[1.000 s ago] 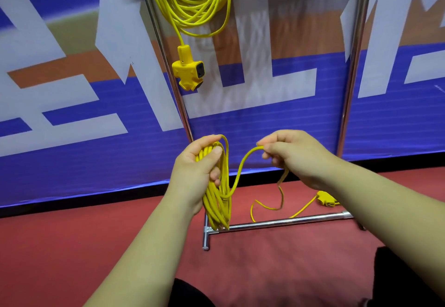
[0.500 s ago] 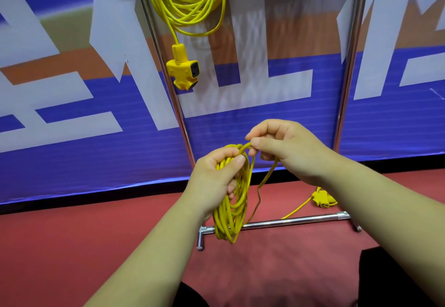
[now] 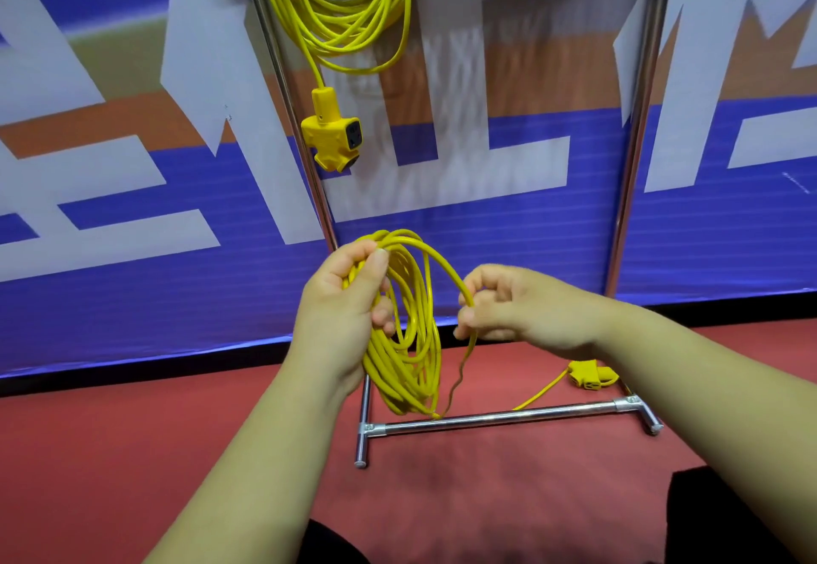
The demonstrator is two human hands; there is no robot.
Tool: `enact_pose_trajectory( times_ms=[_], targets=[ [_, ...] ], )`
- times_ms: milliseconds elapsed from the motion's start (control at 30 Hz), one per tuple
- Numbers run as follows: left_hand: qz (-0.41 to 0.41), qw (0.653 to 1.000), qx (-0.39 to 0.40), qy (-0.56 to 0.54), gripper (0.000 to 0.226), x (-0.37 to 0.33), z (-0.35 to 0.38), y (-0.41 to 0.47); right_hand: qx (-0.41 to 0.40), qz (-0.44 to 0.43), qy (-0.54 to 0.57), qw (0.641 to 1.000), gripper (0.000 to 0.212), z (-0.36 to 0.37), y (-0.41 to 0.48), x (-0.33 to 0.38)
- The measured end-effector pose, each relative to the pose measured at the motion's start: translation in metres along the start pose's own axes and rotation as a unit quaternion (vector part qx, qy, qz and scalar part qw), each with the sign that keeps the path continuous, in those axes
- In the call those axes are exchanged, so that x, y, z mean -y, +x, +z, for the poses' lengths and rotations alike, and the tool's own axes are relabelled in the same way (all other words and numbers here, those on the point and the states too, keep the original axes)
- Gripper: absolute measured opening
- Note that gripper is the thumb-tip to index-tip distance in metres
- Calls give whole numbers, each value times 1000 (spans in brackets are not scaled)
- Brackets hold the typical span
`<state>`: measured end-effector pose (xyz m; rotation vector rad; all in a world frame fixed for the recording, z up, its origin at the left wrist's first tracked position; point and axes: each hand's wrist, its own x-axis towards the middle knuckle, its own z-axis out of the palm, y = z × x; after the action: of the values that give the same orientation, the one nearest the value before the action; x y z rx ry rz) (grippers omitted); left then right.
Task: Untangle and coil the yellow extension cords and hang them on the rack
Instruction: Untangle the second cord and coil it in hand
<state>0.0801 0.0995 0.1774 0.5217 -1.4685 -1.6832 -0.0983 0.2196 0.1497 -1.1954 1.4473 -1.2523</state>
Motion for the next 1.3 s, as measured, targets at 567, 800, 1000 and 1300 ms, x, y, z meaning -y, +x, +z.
enact_pose_trajectory(
  times_ms=[567,800,1000,1300],
  targets=[
    [-23,995,-81,-51,8,-7,-43,15,-156,34,-46,986,8,-24,9,-29],
    [-34,991,-130,20,30,11,-53,20,-318,-33,166,933,23,-22,-9,32],
    [-18,992,-127,14,29,12,-48,16,-307,35,111,944,19,-21,-14,29],
    [-47,997,-12,-52,26,9,-12,1,-336,106,41,935,8,-15,-14,7]
  ],
)
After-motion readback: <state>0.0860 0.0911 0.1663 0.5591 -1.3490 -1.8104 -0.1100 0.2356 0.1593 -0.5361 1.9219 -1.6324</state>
